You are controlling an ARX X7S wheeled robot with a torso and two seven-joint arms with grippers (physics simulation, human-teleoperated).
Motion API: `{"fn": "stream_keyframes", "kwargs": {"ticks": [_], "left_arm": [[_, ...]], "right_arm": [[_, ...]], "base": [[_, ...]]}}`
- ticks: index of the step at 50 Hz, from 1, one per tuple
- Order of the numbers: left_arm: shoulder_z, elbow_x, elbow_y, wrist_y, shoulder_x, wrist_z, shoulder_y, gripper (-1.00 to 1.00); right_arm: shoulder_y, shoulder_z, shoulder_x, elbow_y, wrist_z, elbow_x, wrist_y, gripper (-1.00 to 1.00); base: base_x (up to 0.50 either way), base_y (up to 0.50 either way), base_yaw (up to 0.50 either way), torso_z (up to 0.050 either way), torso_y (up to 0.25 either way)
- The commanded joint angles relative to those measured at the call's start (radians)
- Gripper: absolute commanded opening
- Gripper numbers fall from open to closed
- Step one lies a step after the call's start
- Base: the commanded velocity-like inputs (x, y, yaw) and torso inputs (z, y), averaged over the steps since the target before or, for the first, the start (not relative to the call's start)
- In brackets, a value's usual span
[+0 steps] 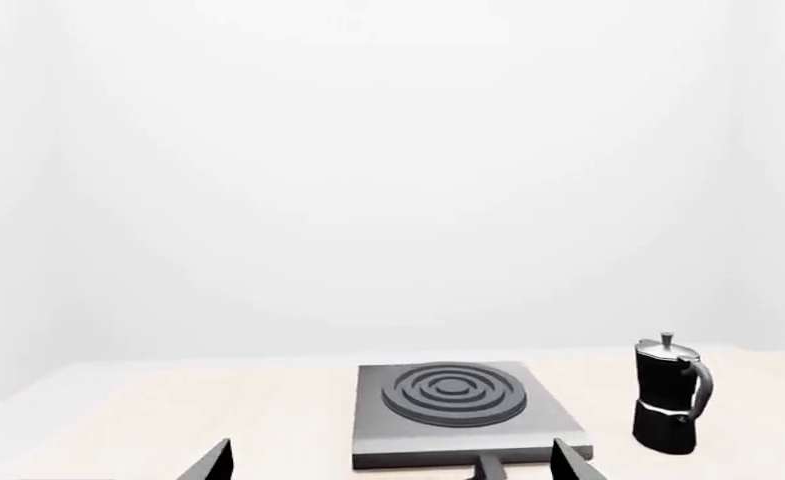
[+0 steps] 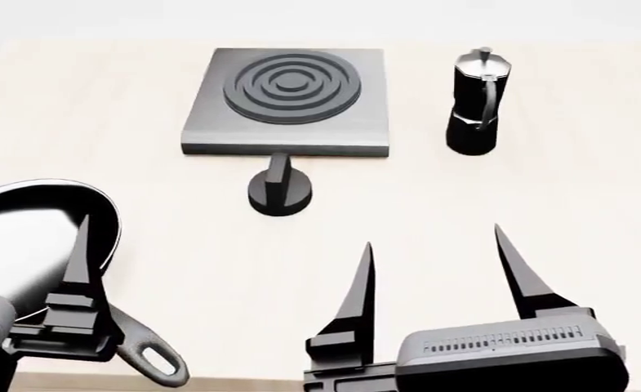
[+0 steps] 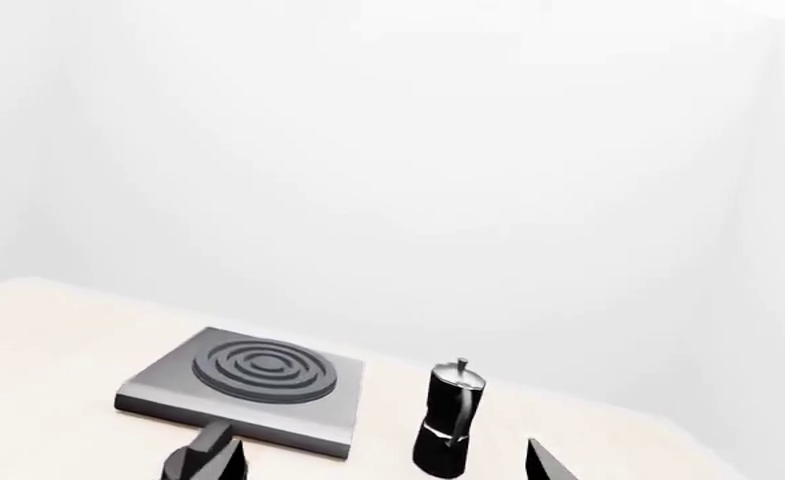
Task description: Turn on the stove.
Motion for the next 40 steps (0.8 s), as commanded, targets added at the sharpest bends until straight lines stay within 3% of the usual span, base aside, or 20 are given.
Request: {"fn": "stream_keyframes", "kwargs": {"ticks": [1, 40], "left_arm": [[0.002, 0.002, -0.009, 0.009, -0.008, -0.011, 0.001, 1.0], [0.013, -0.016, 0.004, 0.004, -0.024, -0.04, -0.004, 1.0]], "right_arm": [[0.004, -0.009, 0.003, -0.006, 0.006, 0.003, 0.006, 1.0], [0.01, -0.019, 0.017, -0.014, 0.022, 0.019, 0.016, 1.0]], "base": [[0.0, 0.12, 0.0, 0.0, 0.0], [0.0, 0.13, 0.0, 0.0, 0.0]]}}
